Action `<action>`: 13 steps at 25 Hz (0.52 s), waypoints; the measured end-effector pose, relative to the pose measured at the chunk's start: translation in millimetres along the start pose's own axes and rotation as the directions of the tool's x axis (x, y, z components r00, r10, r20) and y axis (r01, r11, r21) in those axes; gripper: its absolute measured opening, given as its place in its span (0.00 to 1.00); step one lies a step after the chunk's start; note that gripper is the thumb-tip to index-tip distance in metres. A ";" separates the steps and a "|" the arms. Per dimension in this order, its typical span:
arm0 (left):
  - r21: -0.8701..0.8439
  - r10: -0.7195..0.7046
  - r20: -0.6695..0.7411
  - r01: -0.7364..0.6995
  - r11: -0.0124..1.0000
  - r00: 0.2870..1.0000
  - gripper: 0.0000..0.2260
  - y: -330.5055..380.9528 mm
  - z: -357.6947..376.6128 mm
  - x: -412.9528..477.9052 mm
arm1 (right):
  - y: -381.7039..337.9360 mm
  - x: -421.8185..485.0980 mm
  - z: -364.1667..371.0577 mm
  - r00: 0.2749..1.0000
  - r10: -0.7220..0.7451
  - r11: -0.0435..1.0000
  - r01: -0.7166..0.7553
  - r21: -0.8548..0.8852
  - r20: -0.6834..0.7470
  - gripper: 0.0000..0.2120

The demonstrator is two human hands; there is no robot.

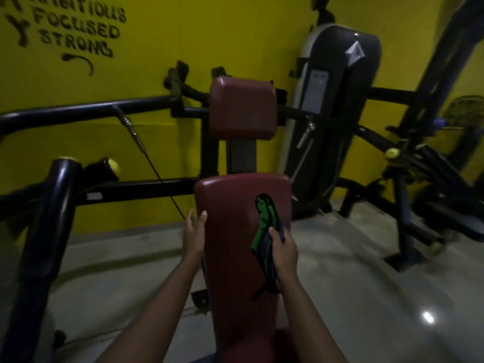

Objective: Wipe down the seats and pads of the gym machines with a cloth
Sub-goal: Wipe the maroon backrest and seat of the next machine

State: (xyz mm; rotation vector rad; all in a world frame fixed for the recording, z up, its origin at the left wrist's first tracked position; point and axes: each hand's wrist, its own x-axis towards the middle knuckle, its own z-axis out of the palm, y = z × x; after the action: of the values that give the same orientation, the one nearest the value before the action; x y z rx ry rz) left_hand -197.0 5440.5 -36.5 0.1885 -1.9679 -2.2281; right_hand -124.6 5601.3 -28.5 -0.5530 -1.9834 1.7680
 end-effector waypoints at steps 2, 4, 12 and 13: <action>0.054 -0.028 -0.009 0.028 0.998 1.000 0.29 -0.8 9.9 33.0 | -6.2 30.8 15.2 0.996 -0.085 0.994 0.083 -0.064 -0.027 0.15; 0.082 -0.017 -0.029 0.019 0.996 0.999 0.33 -5.8 21.9 68.2 | -9.1 59.7 33.6 0.980 -0.191 0.971 0.179 -0.157 -0.064 0.17; 0.023 0.116 -0.201 -0.114 0.993 0.973 0.42 -51.3 53.8 131.7 | 21.4 121.5 126.1 0.801 -0.597 0.680 0.530 -0.506 0.037 0.26; 0.017 0.140 -0.217 -0.140 0.990 0.966 0.40 -55.7 54.0 134.7 | 26.3 122.0 137.5 0.784 -0.616 0.609 0.533 -0.587 0.073 0.27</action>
State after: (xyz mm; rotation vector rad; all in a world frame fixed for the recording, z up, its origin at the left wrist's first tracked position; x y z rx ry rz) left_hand -341.8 5472.1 -83.3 0.2722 -1.8093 -2.0237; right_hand -302.2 5558.4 -62.2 -0.1447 -2.2484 0.6907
